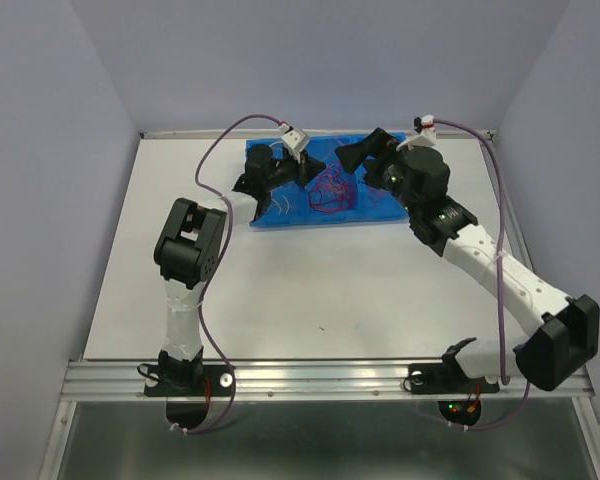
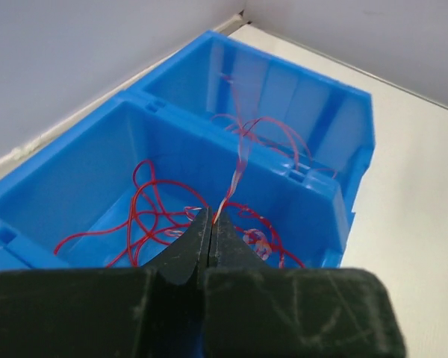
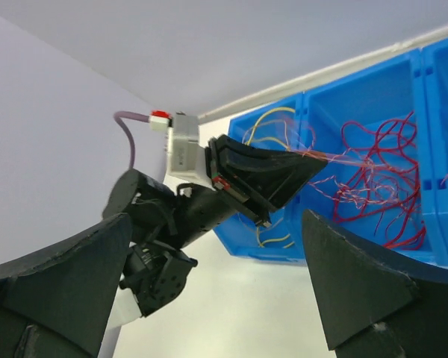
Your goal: Untangle the cables
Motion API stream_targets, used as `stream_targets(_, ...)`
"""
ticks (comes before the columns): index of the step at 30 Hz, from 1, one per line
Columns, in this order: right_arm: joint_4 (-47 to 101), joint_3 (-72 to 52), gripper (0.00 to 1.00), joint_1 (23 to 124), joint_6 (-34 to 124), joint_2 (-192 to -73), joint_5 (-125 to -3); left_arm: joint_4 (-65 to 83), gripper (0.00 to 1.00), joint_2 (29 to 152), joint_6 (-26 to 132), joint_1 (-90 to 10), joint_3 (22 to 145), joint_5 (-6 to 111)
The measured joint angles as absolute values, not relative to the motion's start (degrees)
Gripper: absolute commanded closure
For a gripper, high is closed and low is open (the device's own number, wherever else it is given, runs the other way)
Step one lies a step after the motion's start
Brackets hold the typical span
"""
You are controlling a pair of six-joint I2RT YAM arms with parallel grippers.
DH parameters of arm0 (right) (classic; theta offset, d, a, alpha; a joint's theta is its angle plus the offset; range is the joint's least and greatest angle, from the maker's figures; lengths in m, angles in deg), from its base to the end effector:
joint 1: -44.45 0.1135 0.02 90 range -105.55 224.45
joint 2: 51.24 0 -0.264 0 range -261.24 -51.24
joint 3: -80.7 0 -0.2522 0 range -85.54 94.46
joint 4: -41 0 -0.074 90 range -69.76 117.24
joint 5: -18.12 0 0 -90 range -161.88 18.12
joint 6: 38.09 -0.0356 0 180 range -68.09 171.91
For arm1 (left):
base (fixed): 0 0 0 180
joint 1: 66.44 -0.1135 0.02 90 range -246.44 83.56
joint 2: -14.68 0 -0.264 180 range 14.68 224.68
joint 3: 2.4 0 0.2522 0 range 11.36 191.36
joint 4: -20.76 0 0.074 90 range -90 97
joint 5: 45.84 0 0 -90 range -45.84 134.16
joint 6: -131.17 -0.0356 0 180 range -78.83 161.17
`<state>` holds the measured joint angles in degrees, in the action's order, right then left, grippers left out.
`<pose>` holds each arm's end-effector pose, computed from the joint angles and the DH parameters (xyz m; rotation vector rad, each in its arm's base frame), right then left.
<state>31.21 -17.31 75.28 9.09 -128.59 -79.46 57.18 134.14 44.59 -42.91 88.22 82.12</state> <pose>0.2793 0.1612 0.3817 0.2849 1.7098 0.8560 0.4240 -0.2085 0.2352 0.7970 1.3008 -0.8527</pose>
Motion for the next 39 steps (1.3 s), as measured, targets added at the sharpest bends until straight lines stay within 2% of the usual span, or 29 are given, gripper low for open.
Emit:
stream_targets(6, 31.91, -21.16, 0.00, 75.28, 11.18, -118.51, -84.20, 53.13, 1.00, 135.17, 43.37, -43.00, 89.07, 79.38)
stream_targets(11, 32.33, -24.04, 0.00, 75.28, 12.49, -114.99, -86.95, 52.28, 1.00, 135.17, 41.95, -42.62, 89.10, 77.83)
stream_targets(16, 31.84, -27.30, 0.00, 75.28, 13.39, -113.59, -88.68, 51.89, 0.87, 135.17, 39.61, -42.17, 89.05, 75.69)
stream_targets(17, 31.76, -27.78, 0.00, 75.28, 13.54, -113.35, -88.99, 51.86, 0.77, 135.17, 39.26, -42.10, 89.05, 75.08)
stream_targets(20, 31.73, -29.20, 0.00, 75.28, 14.00, -112.28, -89.91, 51.69, 0.56, 135.17, 38.65, -42.06, 89.05, 74.27)
stream_targets(23, 31.76, -29.68, 0.00, 75.28, 14.66, -112.21, -90.69, 51.41, 0.47, 135.17, 38.36, -42.03, 89.05, 73.57)
stream_targets(28, 31.71, -30.29, 0.00, 75.28, 15.38, -112.21, -91.72, 51.21, 0.43, 135.17, 37.64, -42.06, 88.99, 72.24)
stream_targets(31, 31.78, -30.47, 0.00, 75.28, 15.77, -111.97, -92.22, 51.27, 0.36, 134.89, 37.25, -42.06, 88.31, 71.93)
stream_targets(39, 31.78, -31.06, 0.00, 75.28, 16.82, -111.62, -92.94, 51.27, 0.35, 132.96, 36.51, -42.06, 86.87, 71.19)
